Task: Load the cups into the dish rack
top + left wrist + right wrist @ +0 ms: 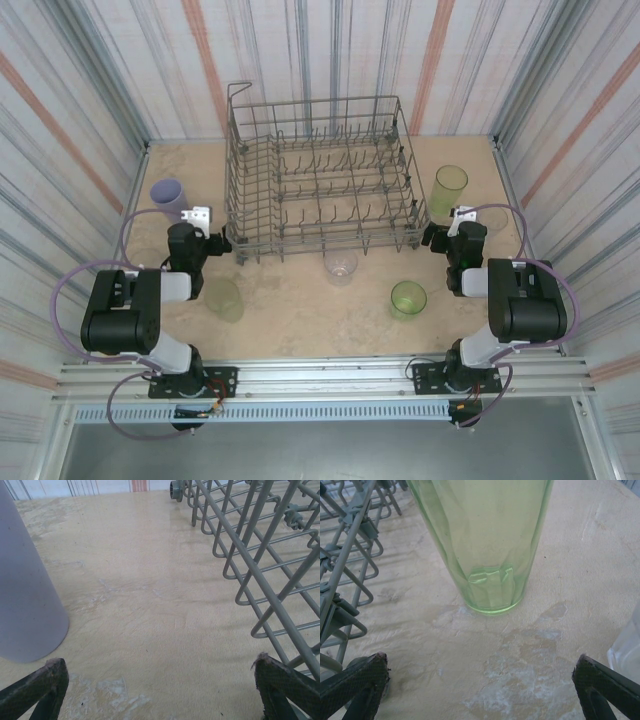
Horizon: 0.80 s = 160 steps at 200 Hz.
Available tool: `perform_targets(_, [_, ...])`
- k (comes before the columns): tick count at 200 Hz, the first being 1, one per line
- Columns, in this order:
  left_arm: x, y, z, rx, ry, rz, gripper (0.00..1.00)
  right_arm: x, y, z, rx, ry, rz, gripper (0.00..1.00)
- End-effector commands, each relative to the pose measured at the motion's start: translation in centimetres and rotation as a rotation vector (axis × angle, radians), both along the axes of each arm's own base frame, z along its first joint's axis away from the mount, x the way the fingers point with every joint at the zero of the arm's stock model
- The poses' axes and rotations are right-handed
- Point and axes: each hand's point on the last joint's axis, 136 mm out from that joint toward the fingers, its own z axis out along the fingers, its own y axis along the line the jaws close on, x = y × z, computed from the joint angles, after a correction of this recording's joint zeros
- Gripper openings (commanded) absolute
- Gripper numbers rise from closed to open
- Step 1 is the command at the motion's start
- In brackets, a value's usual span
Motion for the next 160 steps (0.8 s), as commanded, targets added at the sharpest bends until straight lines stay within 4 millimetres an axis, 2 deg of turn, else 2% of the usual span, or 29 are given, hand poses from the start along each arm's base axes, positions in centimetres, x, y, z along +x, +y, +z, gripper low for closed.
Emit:
perform_targets(1, [0.5,-0.5,0.8,-0.003,-0.019,-0.031,0.99,0.6,0.5,0.9,-0.012,-0.021,0.035,0.99])
perform_targets(41, [0.5,0.0,1.2,0.024,-0.017,0.025,0.99,0.2,-0.4,1.5,-0.020,-0.048,-0.028,0.99])
perform_targets(70, [0.2,1.6,3.0,0.037,-0.013,0.134,0.99,0.0,-0.9,2.6,-0.041,-0.057,-0.076,0.99])
perform_targets(99, [-0.3,2.6,4.0,0.056,-0.032,0.212,0.99,-0.5,-2.0,3.7,-0.058,-0.053,-0.154,0.99])
perform_targets(134, [-0.6,2.4,5.8,0.106,-0.043,0.251,0.99,-0.8,-3.0,5.7,-0.084,-0.044,-0.239,0.99])
perform_targets(160, [-0.6,1.9,7.8,0.073,-0.072,0.258,0.99,-1.0,-4.5,7.9,-0.009,-0.036,-0.373,0.99])
